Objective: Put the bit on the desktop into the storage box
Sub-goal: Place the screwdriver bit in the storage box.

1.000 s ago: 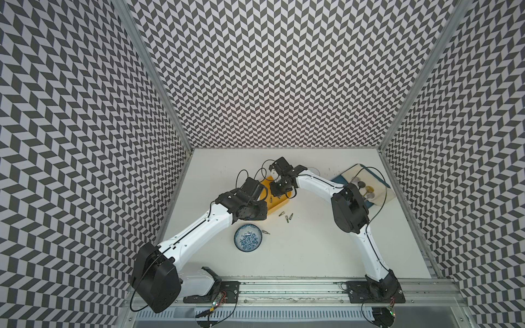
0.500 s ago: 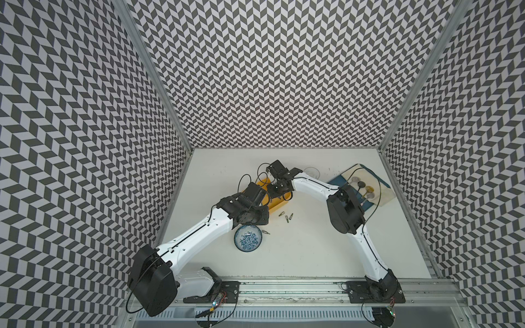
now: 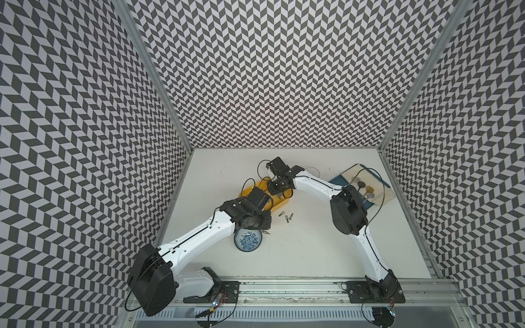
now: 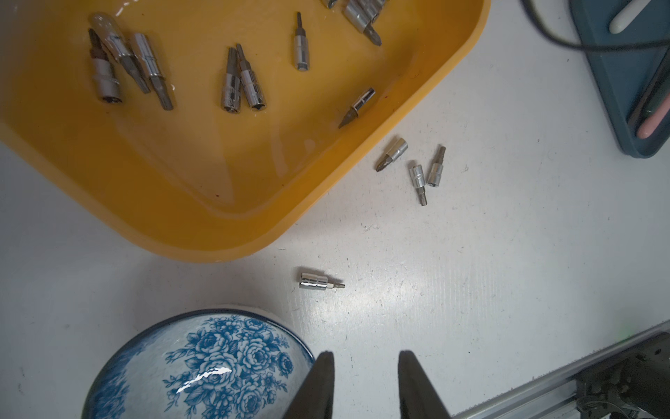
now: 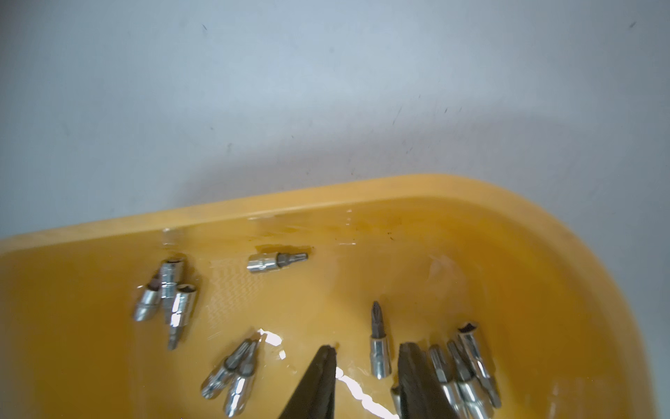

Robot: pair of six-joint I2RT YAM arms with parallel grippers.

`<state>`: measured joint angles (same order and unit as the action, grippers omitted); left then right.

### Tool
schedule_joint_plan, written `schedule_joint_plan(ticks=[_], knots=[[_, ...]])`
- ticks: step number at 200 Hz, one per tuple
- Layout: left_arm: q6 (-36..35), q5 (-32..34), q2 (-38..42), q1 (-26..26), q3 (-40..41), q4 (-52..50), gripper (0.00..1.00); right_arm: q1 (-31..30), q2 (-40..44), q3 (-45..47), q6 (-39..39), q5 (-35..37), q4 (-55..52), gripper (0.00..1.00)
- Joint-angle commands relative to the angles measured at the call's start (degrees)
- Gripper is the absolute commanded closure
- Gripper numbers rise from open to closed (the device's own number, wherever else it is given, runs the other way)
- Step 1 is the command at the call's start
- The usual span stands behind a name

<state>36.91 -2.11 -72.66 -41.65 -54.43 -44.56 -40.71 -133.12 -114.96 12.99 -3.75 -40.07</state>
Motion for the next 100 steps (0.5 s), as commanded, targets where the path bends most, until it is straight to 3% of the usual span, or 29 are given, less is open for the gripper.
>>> schedule_joint_plan(ticks=[1,62,100], knots=[[0.4,0.8,0.6,-1.1,1.1,0.9,0.66,0.3,8.7,0.0,0.8,1.7,0.9,0.66],[1.5,0.7,-2.8,-4.0,1.4,3.6,0.63,2.3,21.9,12.4,1.9,2.4,1.8,0.62],[-0.1,0.4,-9.0,-4.5,-1.3,2.7,0.61,3.2,26.6,18.8,2.4,2.0,2.7,0.61]])
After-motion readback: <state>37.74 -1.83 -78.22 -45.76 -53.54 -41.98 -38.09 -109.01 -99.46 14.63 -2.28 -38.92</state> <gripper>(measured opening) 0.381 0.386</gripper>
